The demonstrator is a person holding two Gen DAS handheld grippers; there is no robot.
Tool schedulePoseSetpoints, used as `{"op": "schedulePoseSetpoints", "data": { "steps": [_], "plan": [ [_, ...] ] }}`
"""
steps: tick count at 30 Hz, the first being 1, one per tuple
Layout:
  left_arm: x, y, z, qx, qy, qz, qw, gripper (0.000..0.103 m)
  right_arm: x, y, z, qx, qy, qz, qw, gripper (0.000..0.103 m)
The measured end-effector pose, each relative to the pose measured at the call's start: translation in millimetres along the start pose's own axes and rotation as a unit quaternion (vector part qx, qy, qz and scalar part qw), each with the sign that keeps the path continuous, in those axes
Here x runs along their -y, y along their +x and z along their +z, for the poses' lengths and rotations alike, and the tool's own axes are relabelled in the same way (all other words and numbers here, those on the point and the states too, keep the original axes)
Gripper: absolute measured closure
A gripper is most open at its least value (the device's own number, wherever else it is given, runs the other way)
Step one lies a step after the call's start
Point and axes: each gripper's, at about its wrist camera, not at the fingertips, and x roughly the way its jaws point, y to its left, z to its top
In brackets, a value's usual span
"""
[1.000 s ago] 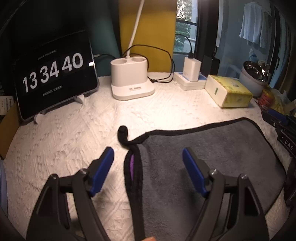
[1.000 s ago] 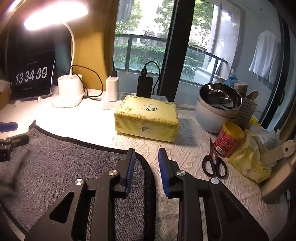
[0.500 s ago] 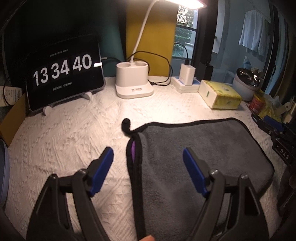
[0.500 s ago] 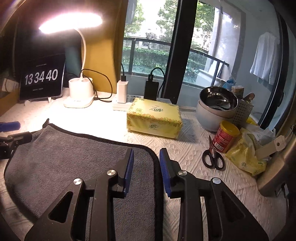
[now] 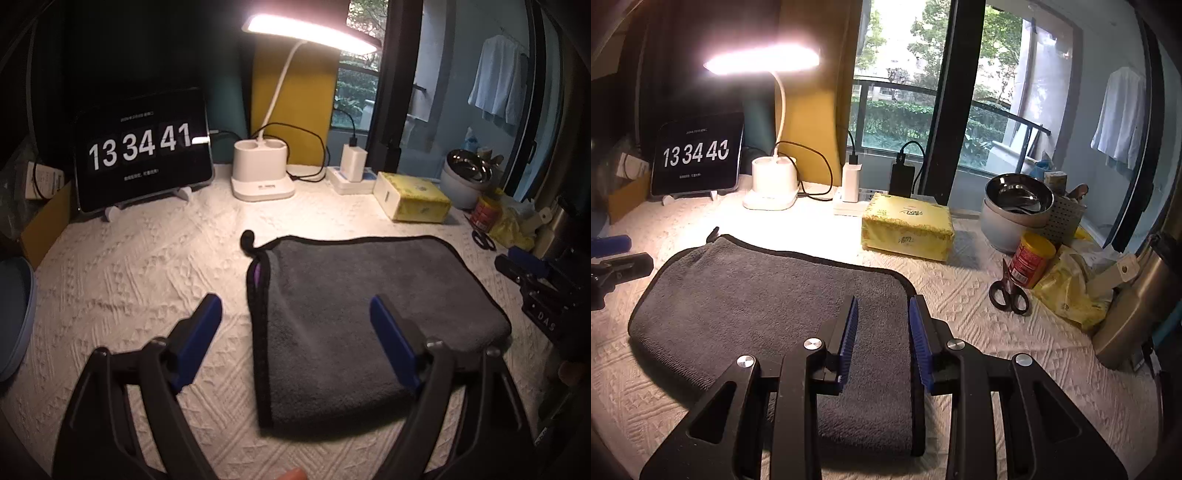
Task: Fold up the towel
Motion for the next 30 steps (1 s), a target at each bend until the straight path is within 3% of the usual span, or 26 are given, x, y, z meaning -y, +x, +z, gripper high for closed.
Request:
{"op": "schedulePoseSetpoints", "data": {
  "steps": [30],
  "plan": [
    [28.2,-95.2,-40.6,0.05,0.003,-0.03,0.9983,0.019,3.3,-103.1,-25.4,0.043,0.017,0.017,0.999,0.072]
  ]
}}
